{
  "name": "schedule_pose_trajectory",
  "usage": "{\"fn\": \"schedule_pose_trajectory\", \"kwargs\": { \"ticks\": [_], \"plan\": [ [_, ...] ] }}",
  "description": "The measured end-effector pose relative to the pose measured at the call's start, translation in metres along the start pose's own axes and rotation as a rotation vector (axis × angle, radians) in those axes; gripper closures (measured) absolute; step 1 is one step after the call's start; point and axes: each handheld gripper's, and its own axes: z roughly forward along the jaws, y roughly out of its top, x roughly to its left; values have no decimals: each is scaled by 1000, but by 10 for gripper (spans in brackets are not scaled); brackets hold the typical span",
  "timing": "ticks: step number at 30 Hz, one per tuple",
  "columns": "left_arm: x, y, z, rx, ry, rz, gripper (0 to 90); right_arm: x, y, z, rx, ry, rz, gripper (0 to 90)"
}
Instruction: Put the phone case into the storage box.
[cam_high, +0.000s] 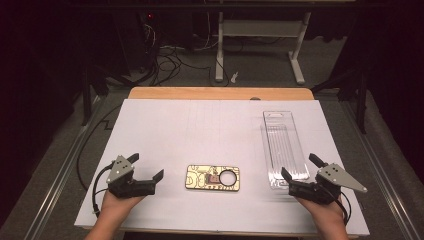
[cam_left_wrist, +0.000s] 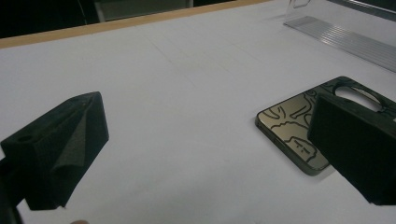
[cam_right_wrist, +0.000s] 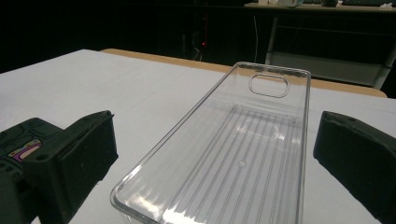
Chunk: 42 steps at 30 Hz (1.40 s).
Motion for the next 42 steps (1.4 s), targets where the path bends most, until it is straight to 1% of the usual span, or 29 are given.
{"fn": "schedule_pose_trajectory", "kwargs": {
  "ticks": [3,7,12,13,14,15,16,19,20,22,23,27,28,29,31,33,34,35,37,38,39,40,41,42],
  "plan": [
    [-1,0,0,-3,-11,-3,2,2,0,-1,1,0,-4,1],
    [-1,1,-1,-6,-15,-8,2,2,0,-1,-1,-1,-7,1],
    [2,0,-1,-3,-20,-18,2,4,1,-4,-33,-10,-2,1],
    [2,0,-1,-3,-20,-18,2,4,2,-4,-30,-13,-1,1],
    [2,0,-1,-3,-30,-21,2,4,2,-4,-25,-9,0,1],
    [2,0,-1,-3,-30,-21,2,3,2,-4,-24,-4,2,1],
    [1,0,0,-5,-38,-18,1,3,2,-4,-23,-5,4,1],
    [0,0,0,-7,-44,-13,2,3,3,-4,-26,1,9,1],
    [0,0,0,-8,-46,-19,2,3,3,-4,-26,9,9,1],
    [1,1,0,-5,-69,-43,2,4,3,-3,-23,17,6,1],
    [0,2,0,-8,-72,-42,2,4,3,-3,-22,18,5,1],
    [0,2,-1,-17,-72,-49,2,5,3,-2,-18,18,0,1],
    [0,2,-1,-21,-46,-46,2,5,3,-2,-17,19,-2,1],
    [1,1,-1,-37,-46,-66,2,6,2,-1,-9,19,-7,1],
    [2,1,-1,-39,-51,-72,2,7,2,0,1,23,-12,1],
    [2,1,0,-27,-50,-66,2,8,2,1,4,23,-19,1],
    [2,1,0,-19,-54,-60,2,8,2,1,4,26,-22,1],
    [0,1,1,-10,-70,-59,5,8,2,1,3,27,-21,1],
    [-1,2,1,-9,-73,-57,10,9,3,1,4,32,-22,1],
    [-4,3,2,-5,-100,-57,18,9,3,1,4,33,-24,1],
    [-4,3,2,-5,-100,-57,34,9,3,2,5,33,-25,1],
    [-8,4,3,-3,-118,-53,50,9,3,2,6,33,-25,1],
    [-8,4,3,-3,-118,-53,70,9,2,2,8,33,-25,1],
    [-10,4,4,7,-135,-55,70,9,2,2,8,33,-25,1]
  ]
}}
